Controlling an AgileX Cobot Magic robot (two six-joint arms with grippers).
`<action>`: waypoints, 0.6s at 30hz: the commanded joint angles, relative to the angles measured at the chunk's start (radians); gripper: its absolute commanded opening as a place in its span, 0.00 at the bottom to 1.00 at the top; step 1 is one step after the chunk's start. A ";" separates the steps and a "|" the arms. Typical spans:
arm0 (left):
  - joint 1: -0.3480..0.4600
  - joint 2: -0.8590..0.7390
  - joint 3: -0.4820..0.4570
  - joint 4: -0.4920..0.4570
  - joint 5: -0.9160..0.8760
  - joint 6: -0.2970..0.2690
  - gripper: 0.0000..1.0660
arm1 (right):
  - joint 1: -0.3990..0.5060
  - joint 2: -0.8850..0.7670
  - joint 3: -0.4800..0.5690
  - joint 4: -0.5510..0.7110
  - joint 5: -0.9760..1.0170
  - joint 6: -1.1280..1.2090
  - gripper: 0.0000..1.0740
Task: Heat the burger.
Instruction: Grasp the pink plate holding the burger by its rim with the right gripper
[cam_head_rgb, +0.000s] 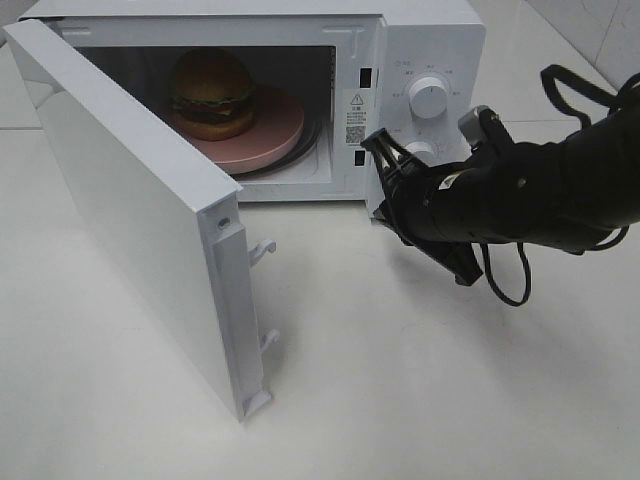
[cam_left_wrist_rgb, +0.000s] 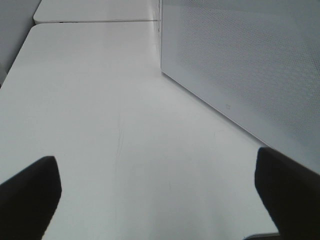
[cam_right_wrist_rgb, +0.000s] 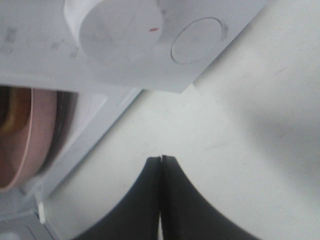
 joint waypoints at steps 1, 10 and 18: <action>0.002 -0.004 0.000 -0.001 0.002 -0.001 0.92 | -0.005 -0.037 0.003 -0.018 0.084 -0.131 0.00; 0.002 -0.004 0.000 -0.001 0.002 -0.001 0.92 | -0.046 -0.131 0.003 -0.047 0.405 -0.547 0.00; 0.002 -0.004 0.000 -0.001 0.002 -0.001 0.92 | -0.075 -0.202 -0.043 -0.157 0.694 -0.824 0.01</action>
